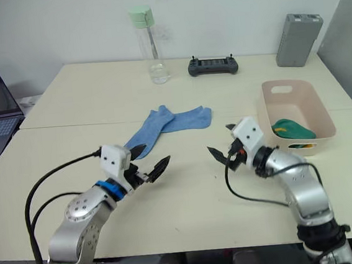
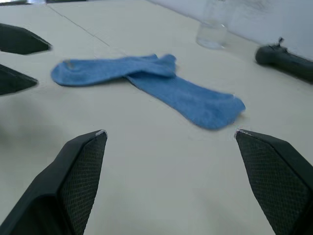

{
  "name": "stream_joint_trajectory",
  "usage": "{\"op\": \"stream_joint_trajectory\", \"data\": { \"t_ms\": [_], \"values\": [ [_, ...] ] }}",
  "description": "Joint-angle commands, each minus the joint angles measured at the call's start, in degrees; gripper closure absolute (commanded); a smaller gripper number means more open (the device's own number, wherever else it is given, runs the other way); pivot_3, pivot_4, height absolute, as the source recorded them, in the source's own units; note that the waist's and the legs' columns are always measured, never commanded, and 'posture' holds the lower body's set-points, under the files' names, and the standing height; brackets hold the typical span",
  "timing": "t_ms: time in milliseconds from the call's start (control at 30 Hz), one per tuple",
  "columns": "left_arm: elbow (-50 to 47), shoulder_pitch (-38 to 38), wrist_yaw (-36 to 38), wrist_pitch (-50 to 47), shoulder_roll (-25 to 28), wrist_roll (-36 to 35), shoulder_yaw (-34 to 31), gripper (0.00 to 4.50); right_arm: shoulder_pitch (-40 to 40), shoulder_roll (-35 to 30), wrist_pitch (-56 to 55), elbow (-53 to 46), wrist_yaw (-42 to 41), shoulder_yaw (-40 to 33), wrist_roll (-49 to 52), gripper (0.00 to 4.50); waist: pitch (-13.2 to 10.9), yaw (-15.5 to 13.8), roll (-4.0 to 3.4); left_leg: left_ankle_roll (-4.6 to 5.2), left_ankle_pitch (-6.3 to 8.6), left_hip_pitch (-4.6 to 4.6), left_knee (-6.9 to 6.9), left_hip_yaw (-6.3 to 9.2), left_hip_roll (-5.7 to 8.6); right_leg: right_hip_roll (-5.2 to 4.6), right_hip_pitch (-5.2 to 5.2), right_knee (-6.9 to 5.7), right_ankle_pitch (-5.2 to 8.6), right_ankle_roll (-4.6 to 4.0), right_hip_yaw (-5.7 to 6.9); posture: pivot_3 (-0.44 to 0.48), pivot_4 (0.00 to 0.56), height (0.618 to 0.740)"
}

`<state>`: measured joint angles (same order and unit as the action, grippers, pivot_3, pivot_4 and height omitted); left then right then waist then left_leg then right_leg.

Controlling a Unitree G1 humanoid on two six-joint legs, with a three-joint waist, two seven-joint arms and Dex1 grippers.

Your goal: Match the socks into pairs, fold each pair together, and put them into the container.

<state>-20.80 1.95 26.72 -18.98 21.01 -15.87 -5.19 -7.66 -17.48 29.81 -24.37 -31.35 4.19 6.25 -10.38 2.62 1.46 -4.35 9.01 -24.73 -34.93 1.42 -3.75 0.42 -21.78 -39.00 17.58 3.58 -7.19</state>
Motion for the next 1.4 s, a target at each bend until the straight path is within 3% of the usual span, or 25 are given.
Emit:
{"op": "stream_joint_trajectory", "data": {
  "t_ms": [33,167,300,500,733,800,1100,1400],
  "values": [
    [-1.44,7.15,-1.21,6.59,-0.91,1.51,-2.63,0.0,6.04,1.93,-4.39,-0.53,5.32,-1.38,-1.17,0.02,0.02,0.27,0.04,0.0,0.0,0.0,0.0,-0.03,-0.01,0.0,-0.01,0.0,0.01,-0.03,-0.02,0.0,0.15,0.74],
    [-3.39,12.48,-1.56,8.19,-1.54,1.08,-3.11,0.0,9.66,1.15,-5.72,-2.01,6.32,-1.68,-1.31,0.02,0.02,0.49,0.07,-0.02,0.01,-0.02,0.0,-0.11,0.0,-0.05,-0.22,0.0,0.01,0.0,-0.1,0.0,0.15,0.74],
    [-1.97,12.89,-1.71,9.93,-1.42,1.43,-3.14,0.0,9.64,0.47,-6.07,-2.05,6.31,-2.15,0.14,0.02,0.07,0.5,0.15,-0.06,0.04,-0.02,0.02,-0.09,0.0,-0.06,-0.46,0.02,0.02,-0.03,-0.11,0.0,0.15,0.74],
    [3.18,-0.04,-1.32,7.68,1.6,2.85,-2.1,0.0,-0.27,-2.21,-1.21,-2.58,-0.24,0.25,5.42,0.02,0.06,0.6,0.2,-0.1,0.06,-0.02,0.02,-0.1,0.04,-0.09,-0.51,0.04,-0.02,-0.08,-0.12,0.0,0.15,0.74],
    [24.85,-23.4,-2.67,6.65,3.86,8.49,0.77,0.0,-12.39,-6.55,7.33,-2.5,-7.16,1.2,12.55,0.02,0.1,0.48,0.26,0.09,-0.06,-0.07,0.0,-0.08,0.07,-0.02,-0.28,-0.01,-0.38,0.26,-0.08,0.0,0.15,0.74],
    [28.77,-26.64,-2.38,5.57,3.69,9.54,2.02,0.0,-14.15,-7.16,7.49,-1.66,-7.39,1.31,12.69,0.02,0.11,0.48,0.28,0.13,-0.09,-0.14,-0.01,-0.02,0.07,0.05,-0.22,0.0,-0.49,0.48,-0.07,0.0,0.15,0.74],
    [42.69,-34.6,-2.72,3.36,1.37,13.19,5.92,0.0,-18.66,-5.34,7.01,0.96,-4.4,2.3,11.27,0.02,0.11,0.47,0.28,0.13,-0.05,-0.37,0.65,0.08,0.07,0.11,-0.55,0.02,-0.22,0.0,0.04,0.0,0.15,0.74],
    [43.91,-36.68,-4.53,3.88,0.25,13.36,4.69,2.75,-18.92,-5.99,7.83,0.09,-4.28,2.49,11.22,0.0,0.11,0.53,0.28,0.11,-0.08,-0.29,0.47,0.11,0.06,0.13,-0.44,-0.02,-0.19,0.25,0.02,0.0,0.15,0.74]
  ]
}}
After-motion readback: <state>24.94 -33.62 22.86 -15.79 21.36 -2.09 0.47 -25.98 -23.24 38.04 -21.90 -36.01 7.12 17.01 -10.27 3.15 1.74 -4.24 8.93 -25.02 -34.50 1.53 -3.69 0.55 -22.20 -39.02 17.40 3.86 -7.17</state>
